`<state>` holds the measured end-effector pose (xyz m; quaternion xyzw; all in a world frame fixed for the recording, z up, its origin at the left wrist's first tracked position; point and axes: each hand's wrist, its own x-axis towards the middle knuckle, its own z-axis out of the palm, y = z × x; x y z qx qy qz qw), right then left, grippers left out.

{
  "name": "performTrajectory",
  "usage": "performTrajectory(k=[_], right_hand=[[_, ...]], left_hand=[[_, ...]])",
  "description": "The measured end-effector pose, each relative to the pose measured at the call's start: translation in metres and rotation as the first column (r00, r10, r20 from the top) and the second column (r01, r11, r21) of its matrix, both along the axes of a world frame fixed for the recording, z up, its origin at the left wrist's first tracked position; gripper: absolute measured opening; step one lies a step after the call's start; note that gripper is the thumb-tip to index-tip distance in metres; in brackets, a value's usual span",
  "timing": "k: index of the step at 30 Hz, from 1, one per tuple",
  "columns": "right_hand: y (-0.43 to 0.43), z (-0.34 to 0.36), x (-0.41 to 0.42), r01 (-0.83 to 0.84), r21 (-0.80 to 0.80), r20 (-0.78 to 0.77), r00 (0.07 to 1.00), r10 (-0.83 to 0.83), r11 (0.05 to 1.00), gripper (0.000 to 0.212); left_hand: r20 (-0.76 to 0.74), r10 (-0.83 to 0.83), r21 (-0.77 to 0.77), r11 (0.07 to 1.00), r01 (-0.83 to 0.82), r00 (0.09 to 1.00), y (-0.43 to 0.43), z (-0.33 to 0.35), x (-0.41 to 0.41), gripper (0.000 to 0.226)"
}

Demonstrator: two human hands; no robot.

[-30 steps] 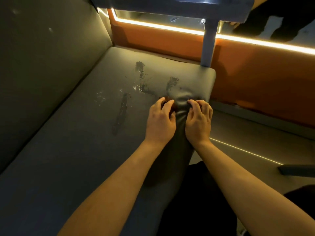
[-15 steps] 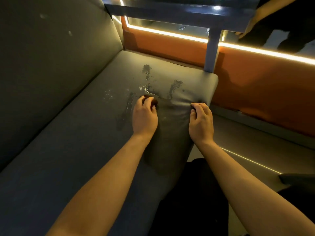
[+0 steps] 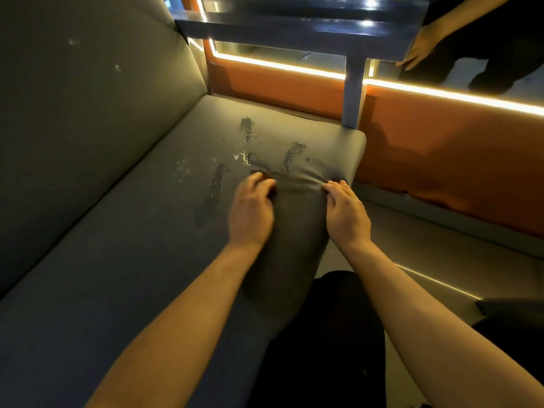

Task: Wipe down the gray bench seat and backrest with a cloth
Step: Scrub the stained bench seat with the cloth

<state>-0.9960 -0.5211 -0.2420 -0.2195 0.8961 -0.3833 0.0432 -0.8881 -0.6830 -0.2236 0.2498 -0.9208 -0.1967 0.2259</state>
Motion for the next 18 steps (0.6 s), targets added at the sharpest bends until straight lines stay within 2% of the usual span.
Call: performTrajectory(k=[2,4,11,15,18], right_hand=[[-0.006,0.004,0.006,0.006,0.096,-0.002,1.0,-0.006,0.995,0.045],[-0.014,0.006,0.012,0.028,0.156,0.013,0.999,-0.031,0.987,0.05],[-0.024,0.014,0.016,0.001,0.29,0.006,1.0,-0.003,0.957,0.048],[-0.008,0.016,0.018,-0.044,0.337,-0.024,0.998,0.055,0.94,0.049],[-0.002,0.019,0.02,-0.065,0.358,-0.013,0.997,0.075,0.932,0.051]], left_hand=[[0.011,0.123,0.051,0.991,-0.124,0.992,-0.019,0.0,0.013,0.038],[0.019,0.139,0.103,0.985,-0.14,0.99,-0.014,0.001,0.013,0.036],[0.03,-0.102,0.198,0.976,0.094,0.994,0.063,0.009,-0.007,0.038],[0.121,-0.213,0.081,0.976,0.204,0.97,0.039,0.012,0.003,0.039],[0.117,-0.039,0.029,0.999,0.036,0.992,-0.004,0.011,0.019,0.038]])
